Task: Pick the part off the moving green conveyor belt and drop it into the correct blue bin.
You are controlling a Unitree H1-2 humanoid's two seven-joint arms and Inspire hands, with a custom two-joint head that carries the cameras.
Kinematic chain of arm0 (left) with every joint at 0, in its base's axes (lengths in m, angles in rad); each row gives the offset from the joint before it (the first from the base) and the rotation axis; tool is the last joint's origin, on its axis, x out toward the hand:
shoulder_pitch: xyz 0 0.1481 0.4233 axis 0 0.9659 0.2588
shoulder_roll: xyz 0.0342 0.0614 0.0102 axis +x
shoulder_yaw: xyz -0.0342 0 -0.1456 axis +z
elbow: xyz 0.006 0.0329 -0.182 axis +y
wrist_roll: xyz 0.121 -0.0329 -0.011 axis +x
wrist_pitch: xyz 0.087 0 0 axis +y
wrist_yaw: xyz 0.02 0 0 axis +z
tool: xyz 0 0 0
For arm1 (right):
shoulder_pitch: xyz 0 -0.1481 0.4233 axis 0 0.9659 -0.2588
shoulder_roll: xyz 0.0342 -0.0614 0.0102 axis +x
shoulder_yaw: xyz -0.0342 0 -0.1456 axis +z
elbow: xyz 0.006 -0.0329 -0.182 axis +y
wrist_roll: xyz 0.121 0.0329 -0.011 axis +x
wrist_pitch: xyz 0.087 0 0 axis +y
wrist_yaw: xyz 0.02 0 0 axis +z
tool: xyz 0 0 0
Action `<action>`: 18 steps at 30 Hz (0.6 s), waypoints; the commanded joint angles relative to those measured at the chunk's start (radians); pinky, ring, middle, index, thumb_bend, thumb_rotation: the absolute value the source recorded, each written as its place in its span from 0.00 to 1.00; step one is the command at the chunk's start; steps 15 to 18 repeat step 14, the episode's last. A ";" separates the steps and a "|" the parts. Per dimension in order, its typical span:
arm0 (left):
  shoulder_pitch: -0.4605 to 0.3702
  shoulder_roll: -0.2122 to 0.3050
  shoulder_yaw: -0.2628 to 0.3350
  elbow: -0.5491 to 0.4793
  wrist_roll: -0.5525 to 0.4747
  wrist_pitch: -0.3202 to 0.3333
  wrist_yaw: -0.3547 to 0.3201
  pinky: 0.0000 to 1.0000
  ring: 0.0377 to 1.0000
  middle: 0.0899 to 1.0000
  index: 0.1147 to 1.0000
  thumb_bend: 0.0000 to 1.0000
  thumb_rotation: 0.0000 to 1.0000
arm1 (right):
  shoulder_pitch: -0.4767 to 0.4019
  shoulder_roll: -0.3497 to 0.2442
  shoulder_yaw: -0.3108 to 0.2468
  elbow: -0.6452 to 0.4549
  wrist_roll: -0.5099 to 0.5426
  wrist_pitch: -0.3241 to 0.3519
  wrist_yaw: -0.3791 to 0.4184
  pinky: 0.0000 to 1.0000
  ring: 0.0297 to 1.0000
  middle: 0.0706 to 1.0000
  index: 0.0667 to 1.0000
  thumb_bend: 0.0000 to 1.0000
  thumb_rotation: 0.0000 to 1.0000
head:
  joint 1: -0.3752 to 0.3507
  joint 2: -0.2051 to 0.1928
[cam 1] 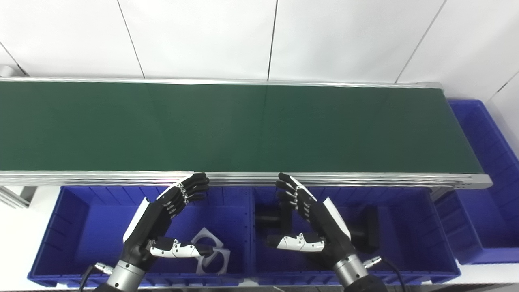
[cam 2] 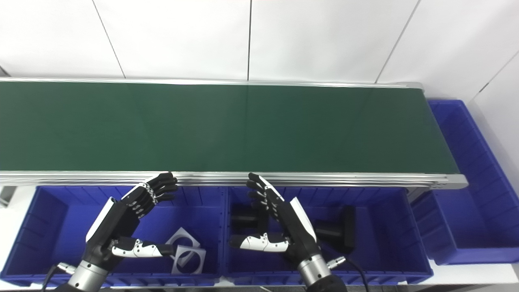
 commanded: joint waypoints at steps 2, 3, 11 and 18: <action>-0.002 0.001 -0.004 -0.025 -0.016 -0.014 0.004 0.79 0.82 0.83 0.84 0.85 0.07 | -0.004 0.012 -0.005 -0.004 0.038 -0.067 0.010 0.80 0.85 0.90 0.96 0.89 0.32 | 0.002 0.000; -0.002 0.000 -0.004 -0.024 -0.014 -0.016 0.005 0.79 0.82 0.83 0.84 0.85 0.07 | -0.004 0.012 -0.007 0.000 0.043 -0.072 0.011 0.80 0.85 0.90 0.96 0.88 0.31 | 0.001 -0.001; -0.002 -0.005 -0.007 -0.012 -0.019 -0.021 0.004 0.79 0.81 0.83 0.84 0.86 0.07 | 0.000 0.029 -0.032 0.043 0.046 -0.142 -0.013 0.78 0.83 0.86 0.97 0.88 0.31 | 0.006 -0.008; -0.001 -0.005 -0.007 -0.011 -0.010 -0.022 0.008 0.79 0.81 0.83 0.84 0.86 0.09 | 0.001 0.034 -0.037 0.054 0.051 -0.155 -0.011 0.78 0.83 0.86 0.97 0.88 0.31 | 0.005 -0.010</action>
